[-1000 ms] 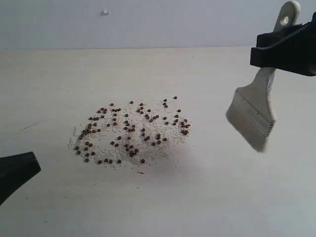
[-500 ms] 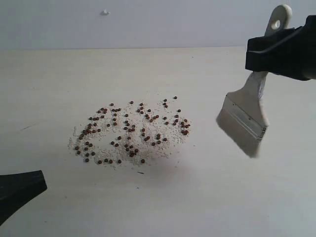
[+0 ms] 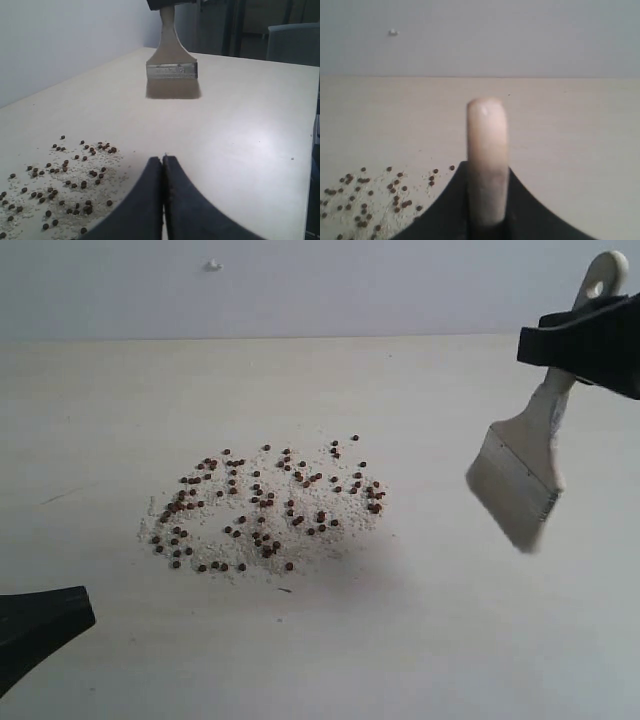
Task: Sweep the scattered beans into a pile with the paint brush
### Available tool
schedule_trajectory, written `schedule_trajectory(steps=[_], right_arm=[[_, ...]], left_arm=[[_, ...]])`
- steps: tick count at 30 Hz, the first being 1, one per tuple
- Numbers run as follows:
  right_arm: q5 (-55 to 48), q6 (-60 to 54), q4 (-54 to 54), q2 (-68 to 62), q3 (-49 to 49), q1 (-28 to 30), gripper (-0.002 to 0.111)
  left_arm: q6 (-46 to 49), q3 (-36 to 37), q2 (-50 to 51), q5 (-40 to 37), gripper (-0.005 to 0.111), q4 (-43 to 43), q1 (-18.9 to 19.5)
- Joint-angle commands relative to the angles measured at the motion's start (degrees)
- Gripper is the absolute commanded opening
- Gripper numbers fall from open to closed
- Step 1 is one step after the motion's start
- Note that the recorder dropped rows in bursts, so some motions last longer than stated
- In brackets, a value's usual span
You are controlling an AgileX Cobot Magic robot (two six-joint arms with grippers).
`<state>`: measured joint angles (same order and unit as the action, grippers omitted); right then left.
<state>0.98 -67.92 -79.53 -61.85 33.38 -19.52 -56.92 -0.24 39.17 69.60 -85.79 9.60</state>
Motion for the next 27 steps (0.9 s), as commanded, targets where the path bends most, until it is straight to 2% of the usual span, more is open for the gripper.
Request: schedule_trajectory(steps=[1,2,3,4,5,9,11,12,15,16,22,27], right_arm=[[4.18,29.12,25.05,0.5,0.15,0.23,0.0],[4.62,35.1,30.36,0.5,0.15,0.23,0.0],[4.67,46.92,41.86,0.5,0.01,0.23,0.0],[4.31,49.79,44.83,0.5,0.01,0.23,0.0],[3.51,50.57,47.85,0.5,0.01,0.23,0.0],[3.53,50.68,49.08,0.5,0.01,0.23,0.0],[3.92,56.42,54.1,0.5,0.01,0.23,0.0],[4.95,61.52,58.51,0.5,0.01,0.23,0.0],[9.4,85.39,81.82,0.36,0.01,0.23,0.0],[9.7,88.6,86.22,0.38,0.01,0.23,0.0],[8.56,88.12,86.99,0.38,-0.2,0.23,0.0],[14.25,89.25,87.2,0.49,-4.64,0.23,0.0]], left_arm=[[-0.41,0.24,-0.44,0.36,0.0,0.5,0.18],[-0.41,0.24,-0.44,0.36,0.0,0.5,0.18],[-0.41,0.24,-0.44,0.36,0.0,0.5,0.18],[-0.41,0.24,-0.44,0.36,0.0,0.5,0.18],[-0.41,0.24,-0.44,0.36,0.0,0.5,0.18],[-0.41,0.24,-0.44,0.36,0.0,0.5,0.18],[-0.41,0.24,-0.44,0.36,0.0,0.5,0.18],[-0.41,0.24,-0.44,0.36,0.0,0.5,0.18],[-0.41,0.24,-0.44,0.36,0.0,0.5,0.18],[-0.41,0.24,-0.44,0.36,0.0,0.5,0.18],[-0.41,0.24,-0.44,0.36,0.0,0.5,0.18],[-0.41,0.24,-0.44,0.36,0.0,0.5,0.18]])
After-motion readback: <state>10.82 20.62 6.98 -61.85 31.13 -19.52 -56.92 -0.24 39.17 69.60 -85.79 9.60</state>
